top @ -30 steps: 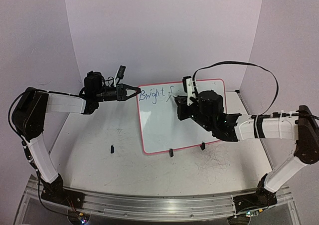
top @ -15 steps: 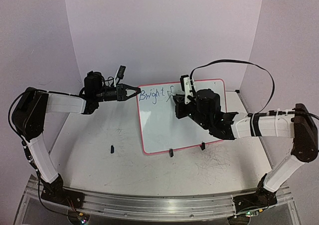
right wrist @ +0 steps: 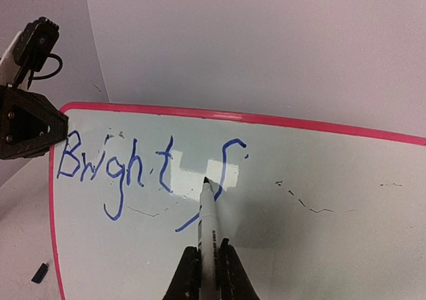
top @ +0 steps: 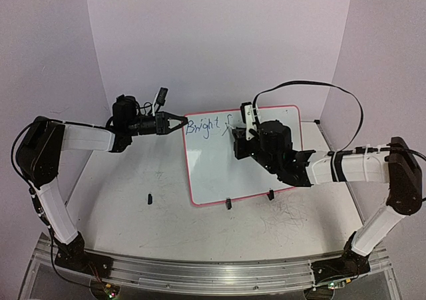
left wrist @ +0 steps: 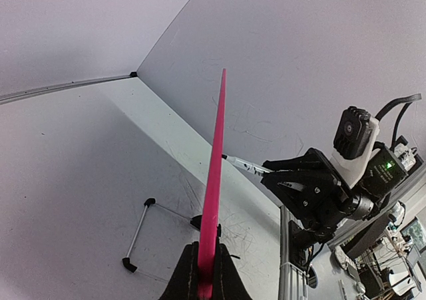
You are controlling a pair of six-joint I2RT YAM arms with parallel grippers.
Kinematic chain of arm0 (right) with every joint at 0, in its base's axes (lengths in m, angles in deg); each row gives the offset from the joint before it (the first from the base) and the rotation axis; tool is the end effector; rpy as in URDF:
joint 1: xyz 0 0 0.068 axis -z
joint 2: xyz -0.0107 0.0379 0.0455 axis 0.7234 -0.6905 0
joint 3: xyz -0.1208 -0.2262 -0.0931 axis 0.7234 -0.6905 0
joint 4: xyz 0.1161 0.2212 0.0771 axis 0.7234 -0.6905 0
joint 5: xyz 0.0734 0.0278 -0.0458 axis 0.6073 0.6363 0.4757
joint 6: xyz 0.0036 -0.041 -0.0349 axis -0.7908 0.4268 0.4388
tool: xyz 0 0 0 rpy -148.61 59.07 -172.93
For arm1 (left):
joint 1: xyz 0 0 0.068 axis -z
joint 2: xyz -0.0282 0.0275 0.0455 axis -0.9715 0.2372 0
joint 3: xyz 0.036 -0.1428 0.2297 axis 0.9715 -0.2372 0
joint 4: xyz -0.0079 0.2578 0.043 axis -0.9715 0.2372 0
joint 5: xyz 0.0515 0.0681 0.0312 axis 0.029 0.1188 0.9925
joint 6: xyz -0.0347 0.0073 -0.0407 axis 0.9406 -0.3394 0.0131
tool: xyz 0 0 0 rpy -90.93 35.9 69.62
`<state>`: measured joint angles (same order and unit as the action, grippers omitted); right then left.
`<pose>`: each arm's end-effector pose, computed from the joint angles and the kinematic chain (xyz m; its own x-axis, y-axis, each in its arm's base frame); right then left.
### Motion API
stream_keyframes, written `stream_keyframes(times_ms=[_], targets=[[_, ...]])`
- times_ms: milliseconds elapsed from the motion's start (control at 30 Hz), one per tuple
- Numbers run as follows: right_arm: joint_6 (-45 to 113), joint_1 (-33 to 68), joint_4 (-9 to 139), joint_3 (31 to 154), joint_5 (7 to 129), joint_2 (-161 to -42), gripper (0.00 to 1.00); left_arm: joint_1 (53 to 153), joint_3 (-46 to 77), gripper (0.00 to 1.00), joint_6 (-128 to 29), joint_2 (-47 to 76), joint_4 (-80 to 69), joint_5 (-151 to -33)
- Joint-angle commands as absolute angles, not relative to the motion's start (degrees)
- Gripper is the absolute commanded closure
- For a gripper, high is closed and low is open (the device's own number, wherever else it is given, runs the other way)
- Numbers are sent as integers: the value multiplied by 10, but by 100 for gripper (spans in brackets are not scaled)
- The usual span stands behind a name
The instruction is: Write a sentence on the whiteboard
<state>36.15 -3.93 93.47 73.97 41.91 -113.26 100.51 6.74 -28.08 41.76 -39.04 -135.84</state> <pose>0.2475 0.2802 0.2709 -0.1245 -0.0319 -0.9917 -0.5248 0.8504 0.0386 0.3531 -0.1897 0.2591 -0.5685 -0.1119 -0.8150 0.7877 0.2117 -0.5785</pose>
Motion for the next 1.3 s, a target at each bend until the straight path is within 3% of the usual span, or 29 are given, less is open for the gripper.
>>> stream_keyframes(times_ms=[0, 467, 633, 1267], targets=[[352, -32, 931, 747, 381, -1140, 100, 1022, 69, 100, -284, 420, -385, -1373], [350, -30, 934, 737, 365, -1110, 100, 1022, 69, 100, -284, 422, -384, -1373], [373, -30, 992, 697, 438, -1064, 100, 1022, 69, 100, -284, 423, -384, -1373], [390, -22, 982, 689, 470, -1071, 100, 1024, 68, 100, -286, 421, -382, -1371]])
